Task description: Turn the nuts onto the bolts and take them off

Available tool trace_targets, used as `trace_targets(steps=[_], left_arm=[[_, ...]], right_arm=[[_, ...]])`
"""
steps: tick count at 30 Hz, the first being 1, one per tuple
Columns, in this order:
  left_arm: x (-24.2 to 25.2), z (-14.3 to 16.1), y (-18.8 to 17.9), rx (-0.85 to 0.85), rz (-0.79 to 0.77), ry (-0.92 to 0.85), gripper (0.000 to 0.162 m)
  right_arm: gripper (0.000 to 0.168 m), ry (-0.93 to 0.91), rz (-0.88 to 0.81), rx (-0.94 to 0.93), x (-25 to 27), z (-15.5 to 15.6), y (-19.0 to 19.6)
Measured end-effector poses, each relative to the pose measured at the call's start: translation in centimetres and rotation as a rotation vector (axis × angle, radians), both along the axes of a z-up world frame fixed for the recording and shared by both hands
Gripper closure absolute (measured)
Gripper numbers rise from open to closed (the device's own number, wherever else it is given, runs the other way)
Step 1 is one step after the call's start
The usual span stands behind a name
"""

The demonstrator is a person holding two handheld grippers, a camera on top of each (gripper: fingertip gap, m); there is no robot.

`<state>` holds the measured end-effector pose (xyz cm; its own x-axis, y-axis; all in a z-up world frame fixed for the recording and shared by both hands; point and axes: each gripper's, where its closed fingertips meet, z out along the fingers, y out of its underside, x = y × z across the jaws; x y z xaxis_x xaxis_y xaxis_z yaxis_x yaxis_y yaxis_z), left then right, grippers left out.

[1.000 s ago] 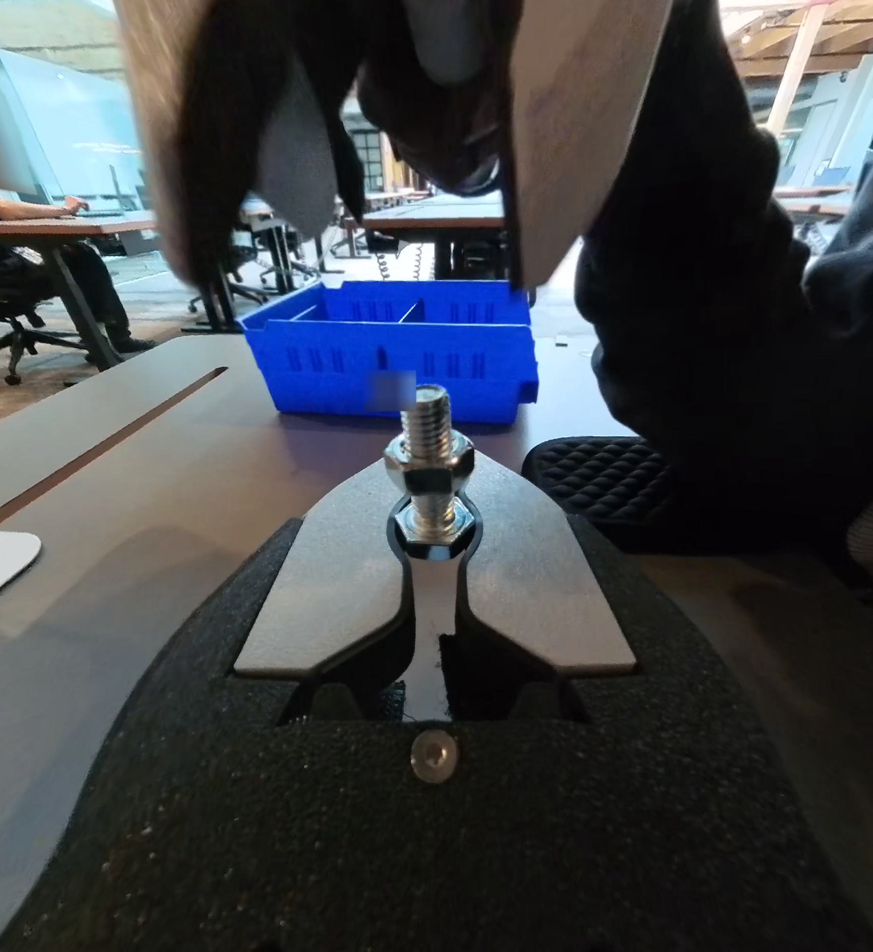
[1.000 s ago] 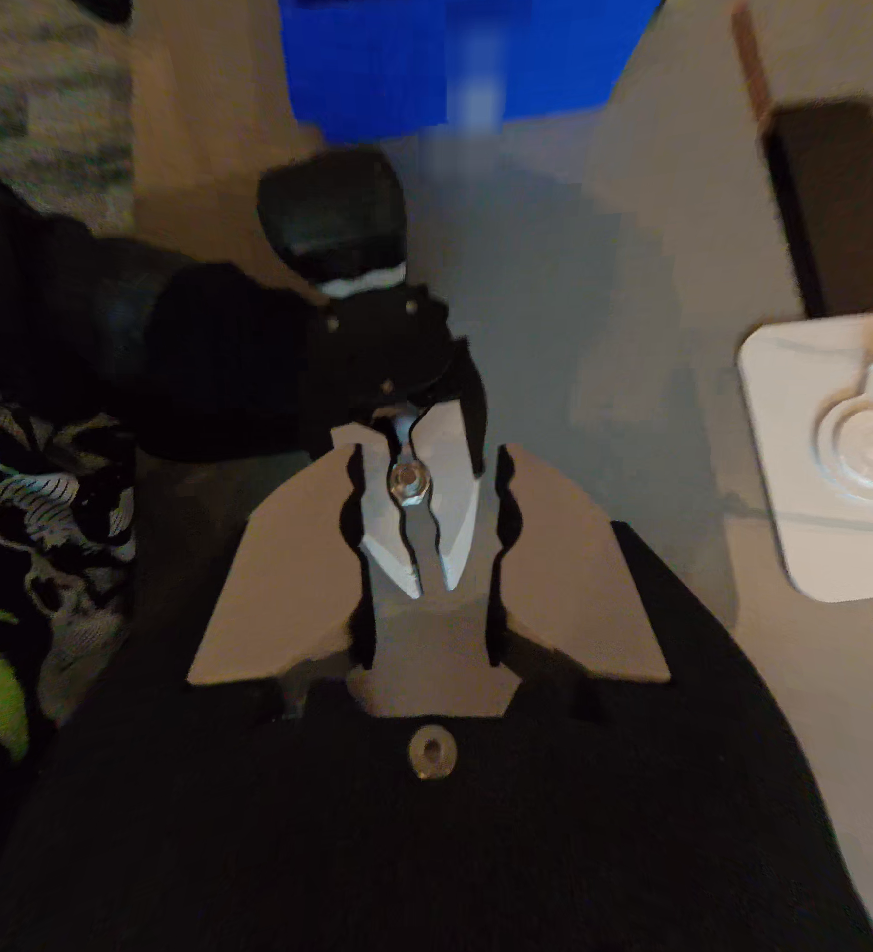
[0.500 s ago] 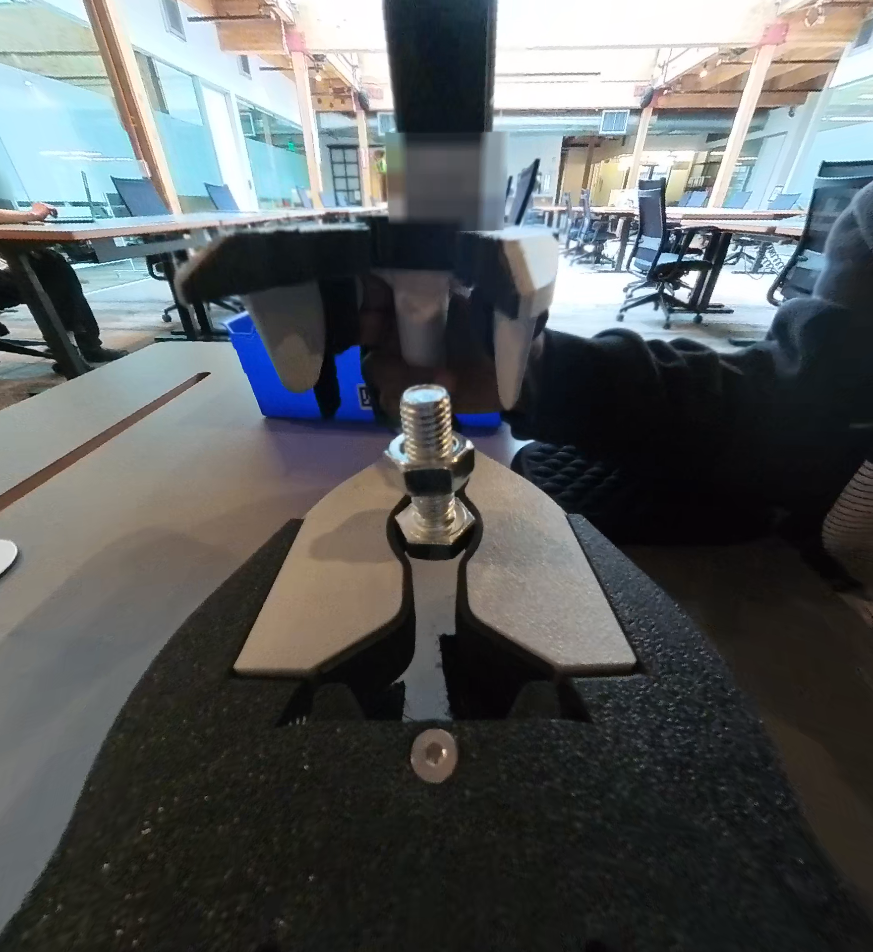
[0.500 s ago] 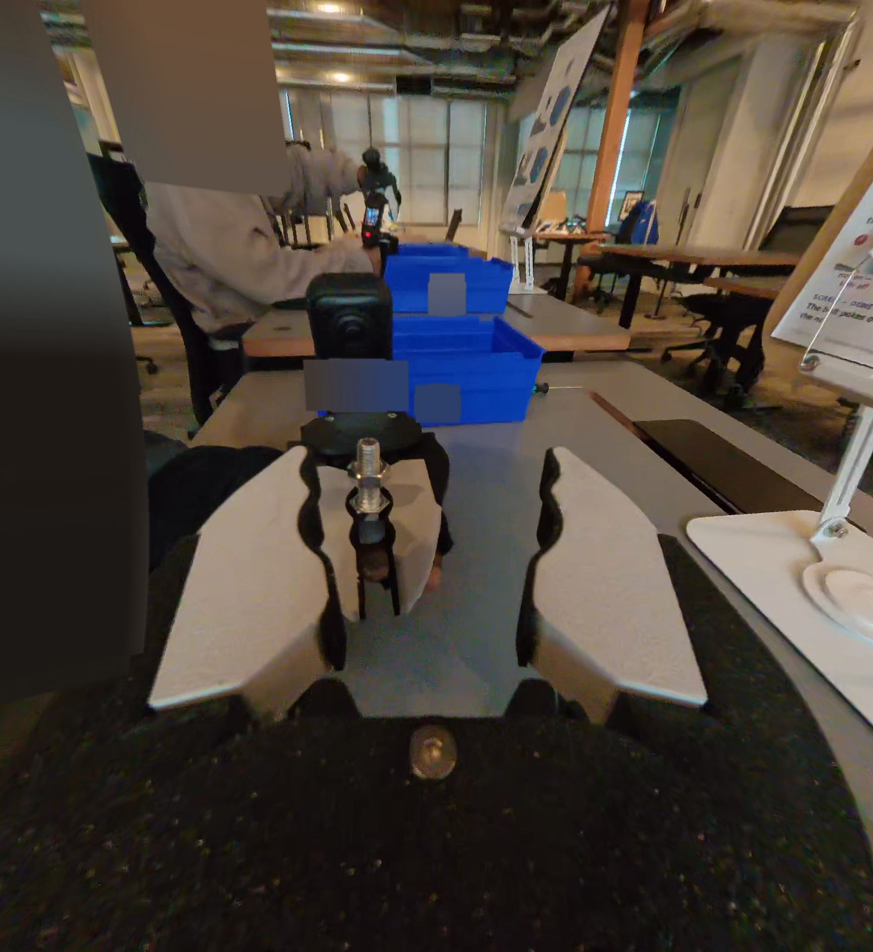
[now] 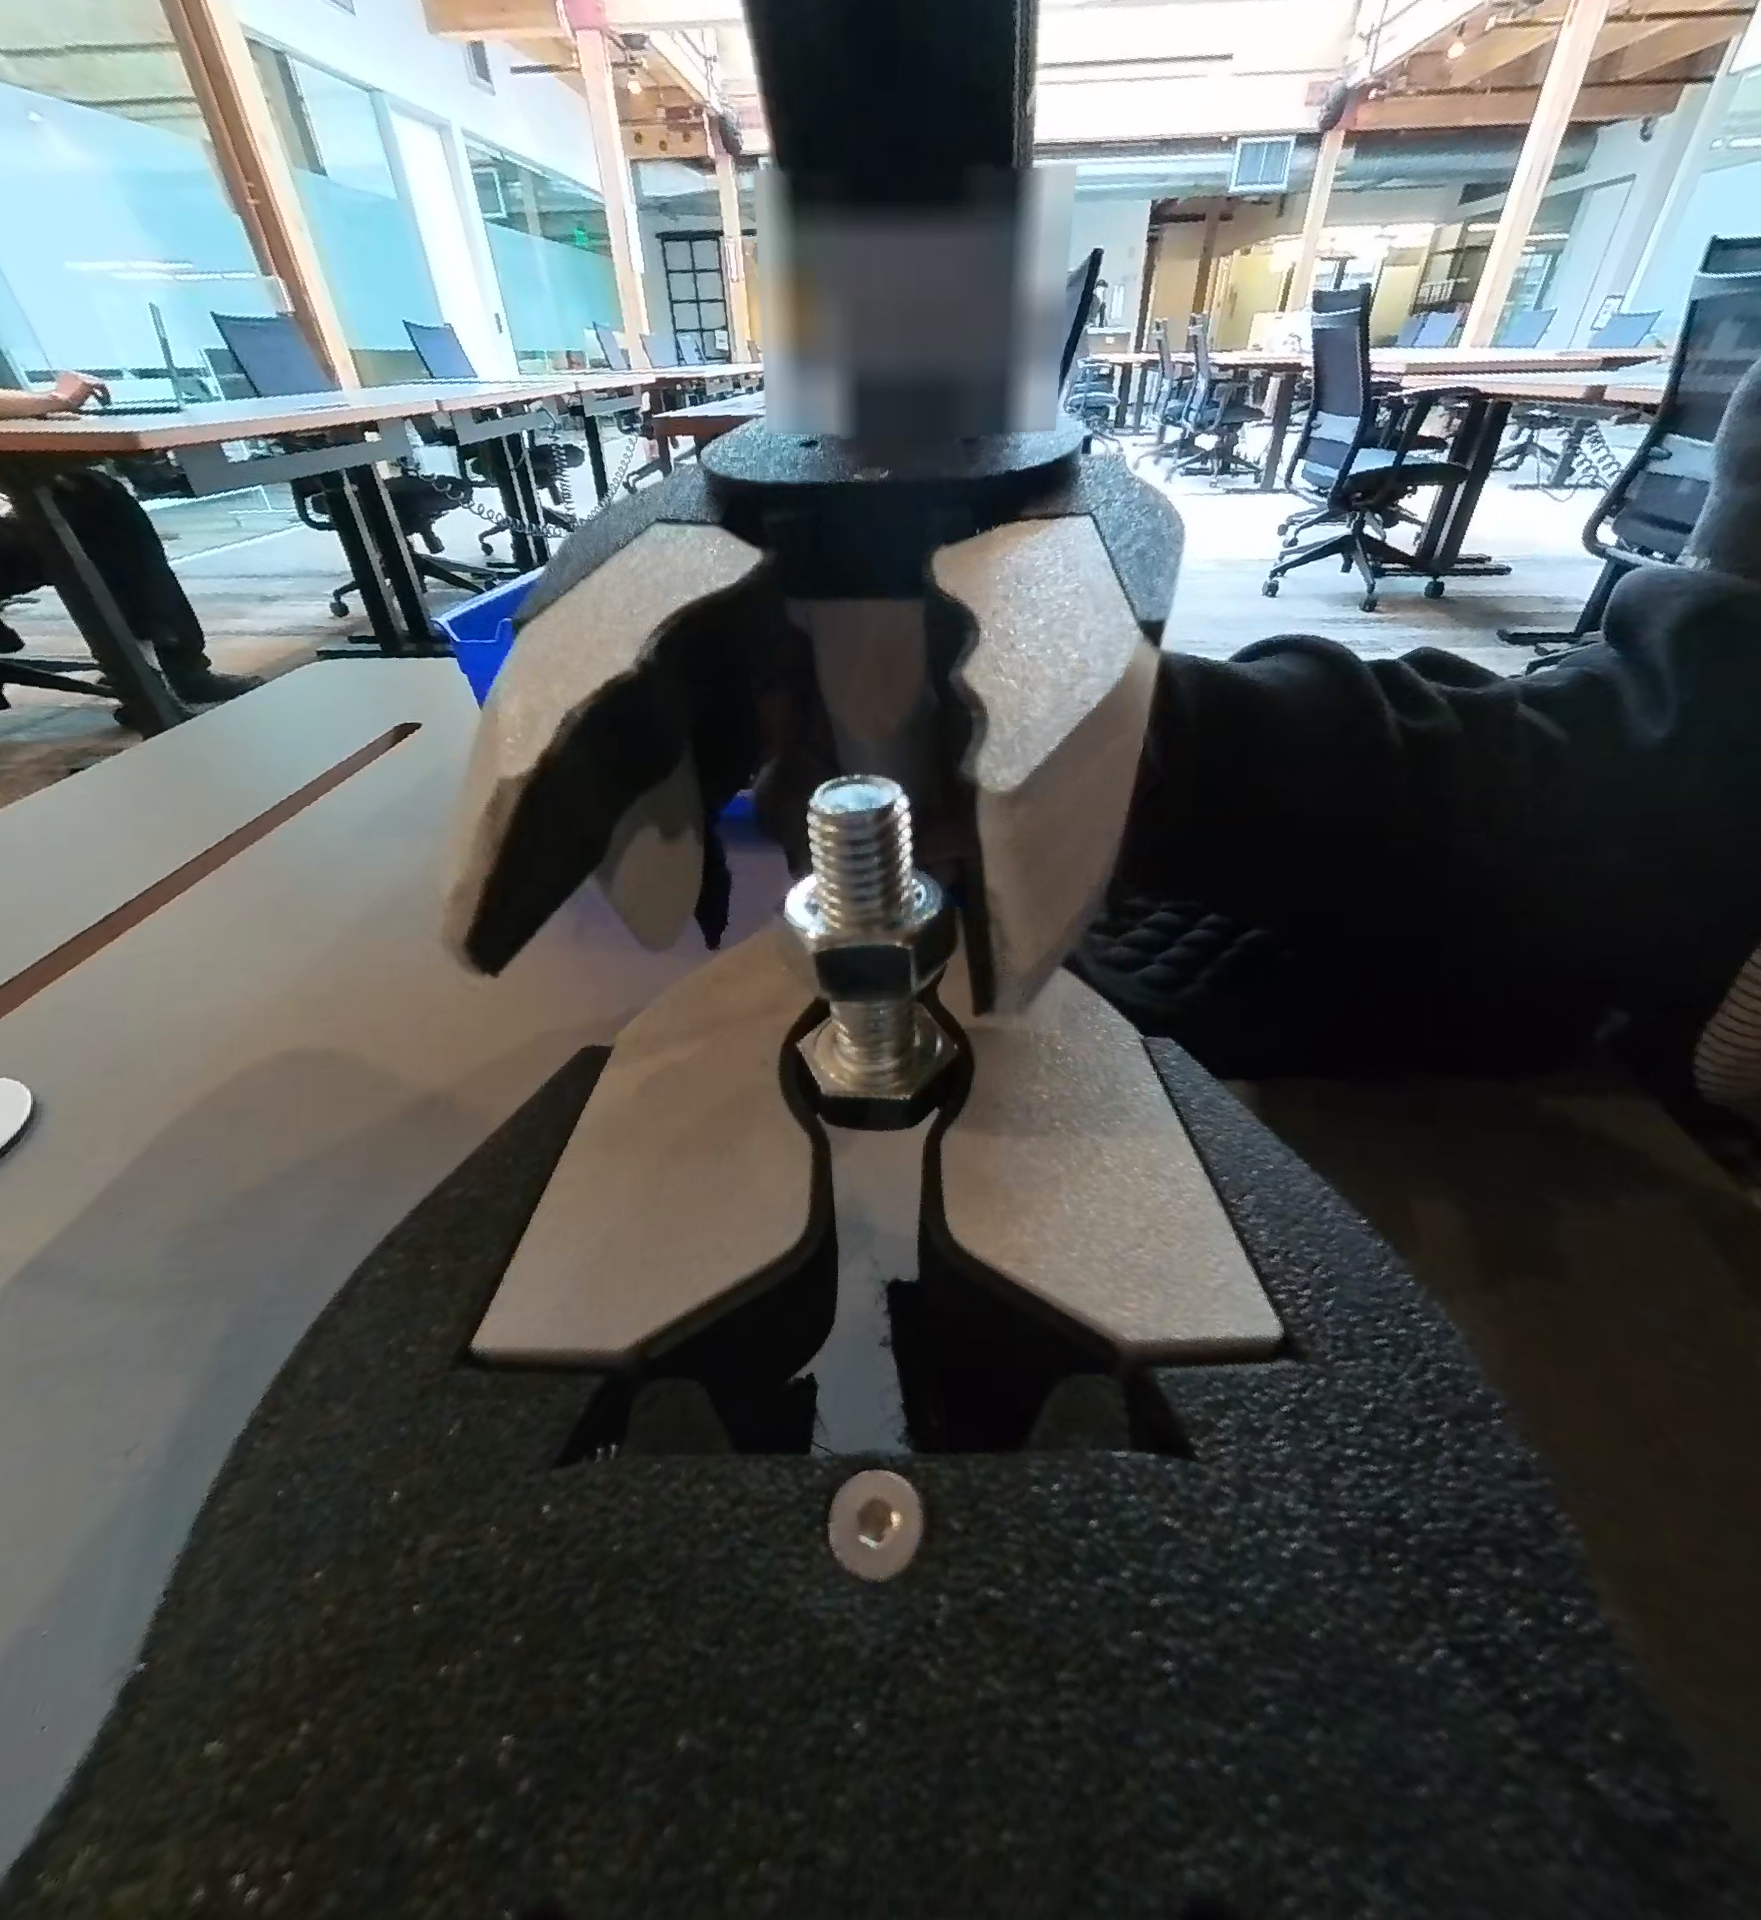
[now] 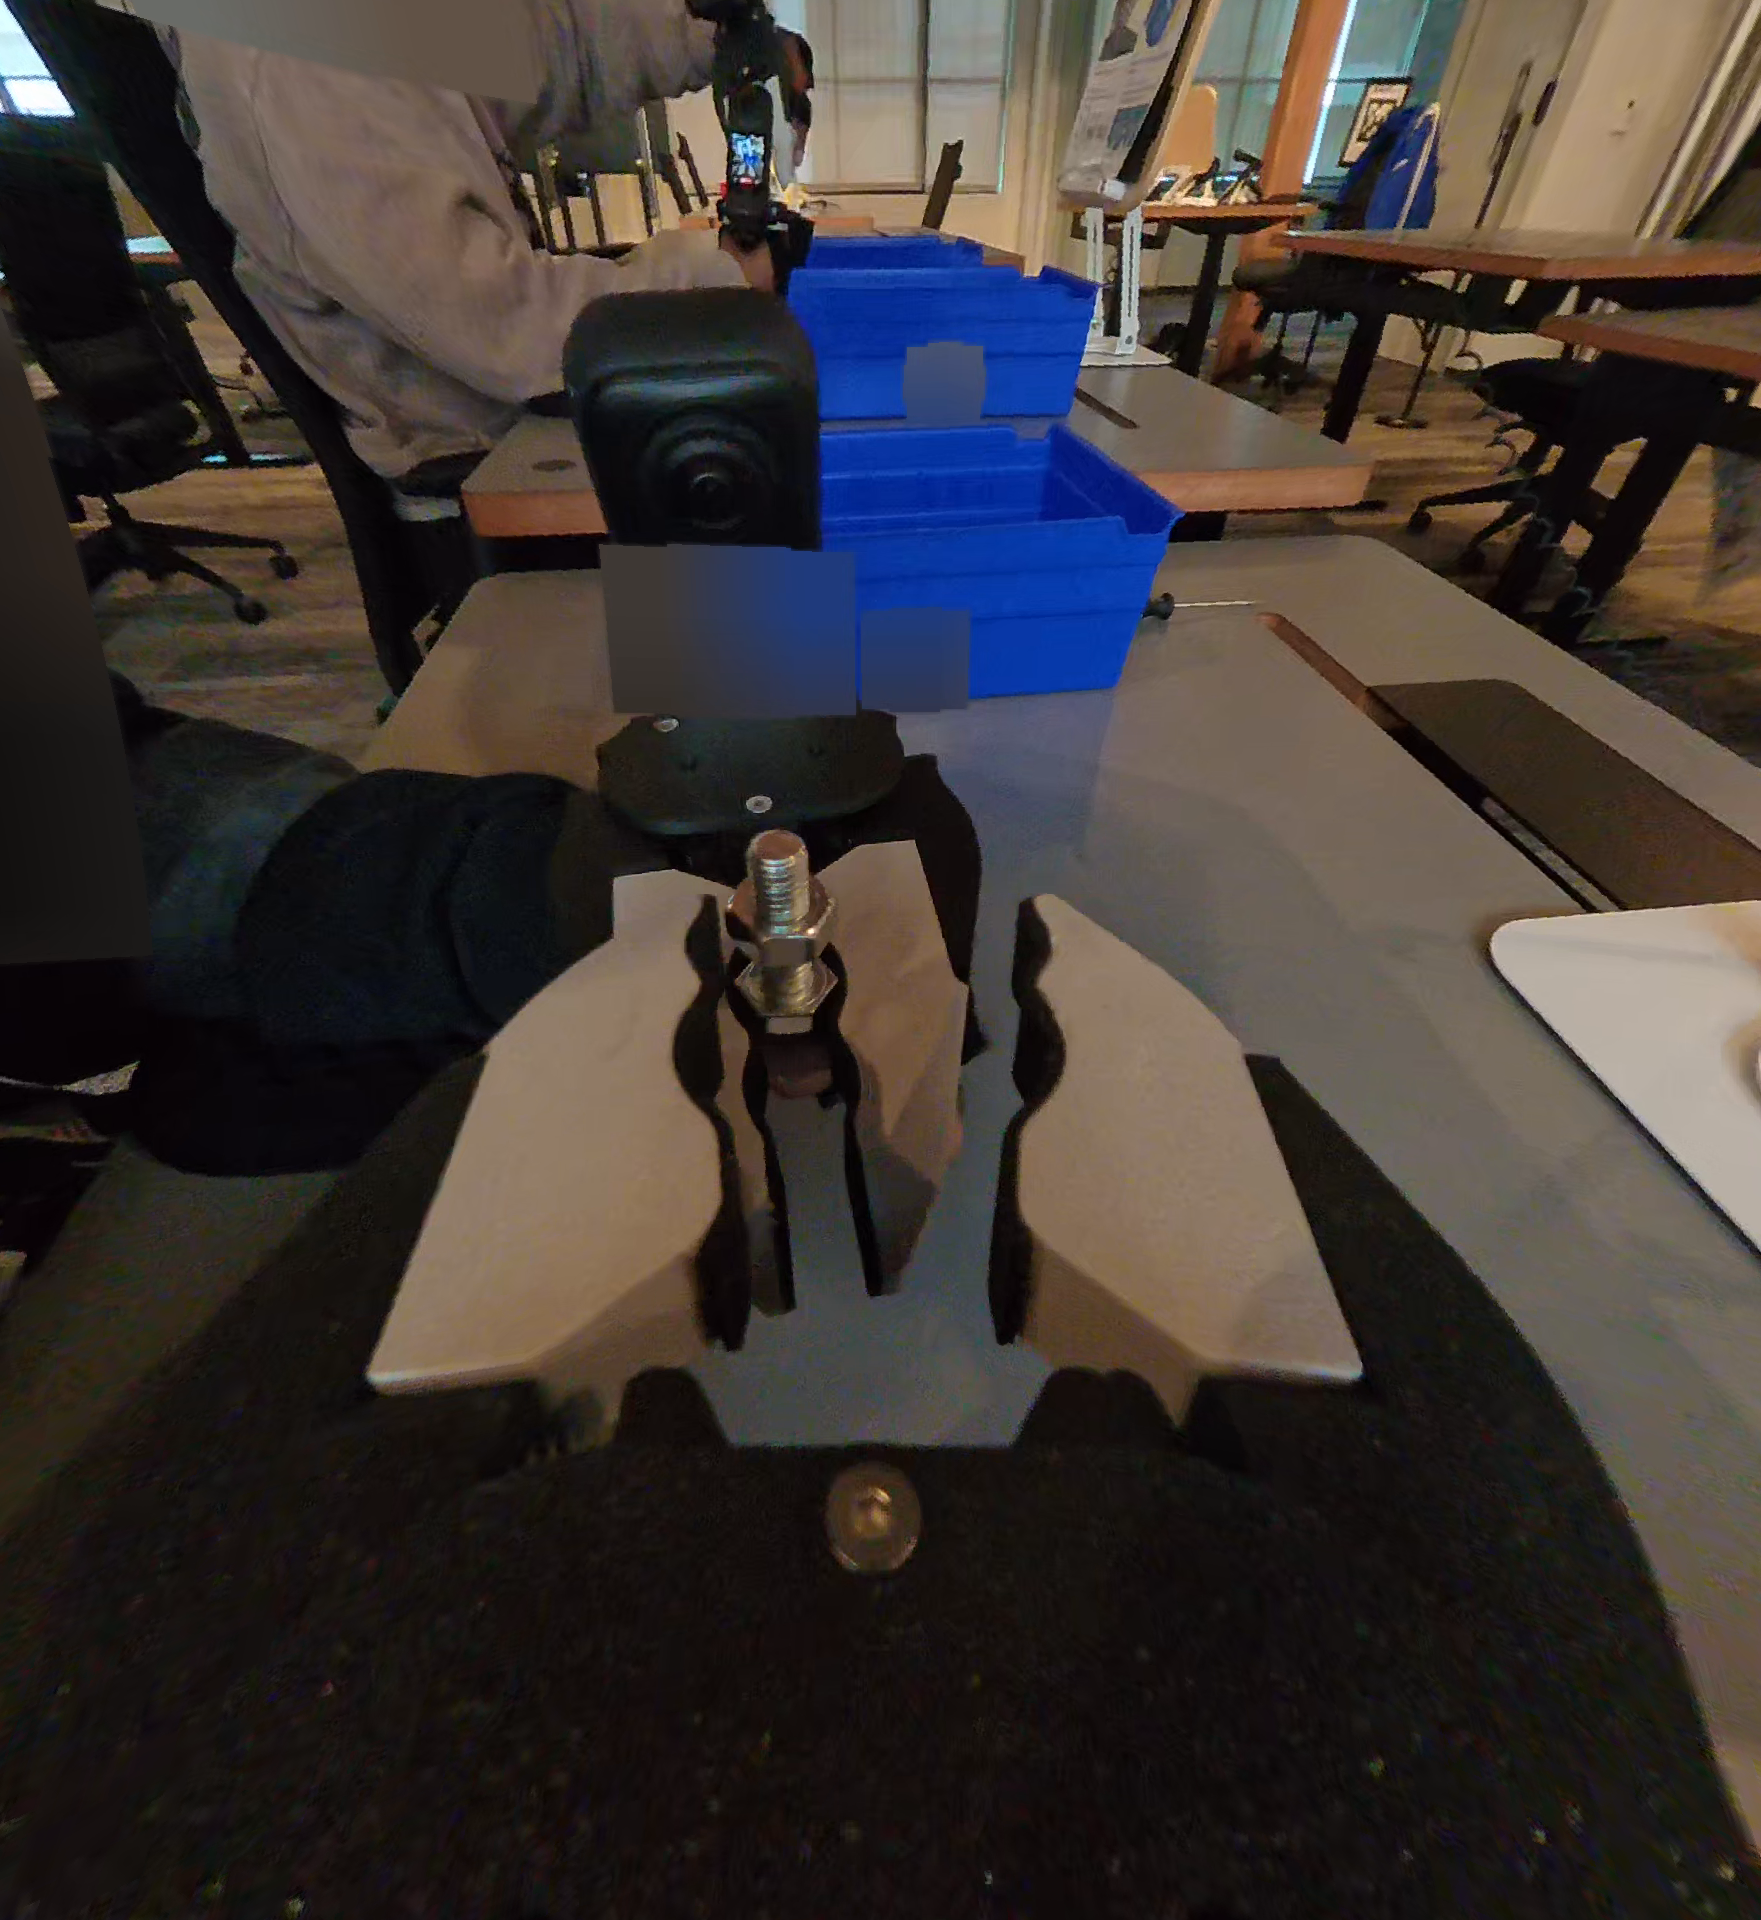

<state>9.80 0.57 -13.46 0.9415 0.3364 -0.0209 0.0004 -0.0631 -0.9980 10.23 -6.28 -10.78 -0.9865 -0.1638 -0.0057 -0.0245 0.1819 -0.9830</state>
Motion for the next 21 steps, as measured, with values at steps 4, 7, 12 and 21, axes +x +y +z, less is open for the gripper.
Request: trace_targets(steps=[4,7,12,21], left_arm=[[0.0,0.3,-0.3,0.026,-0.001,-0.005,0.149],[-0.1,0.6,-0.6,0.035,0.006,0.002,0.149],[0.0,0.4,-0.4,0.024,0.002,0.000,0.150],[0.1,0.6,-0.5,0.032,-0.003,0.002,0.149]], right_arm=[[0.129,0.007,0.003,-0.015,-0.4,0.4,0.9],[0.156,0.006,0.002,-0.082,-0.7,1.4,1.7],[0.132,-0.021,0.042,-0.079,0.4,1.3,0.8],[0.168,0.006,0.013,-0.103,-0.6,1.8,2.1]])
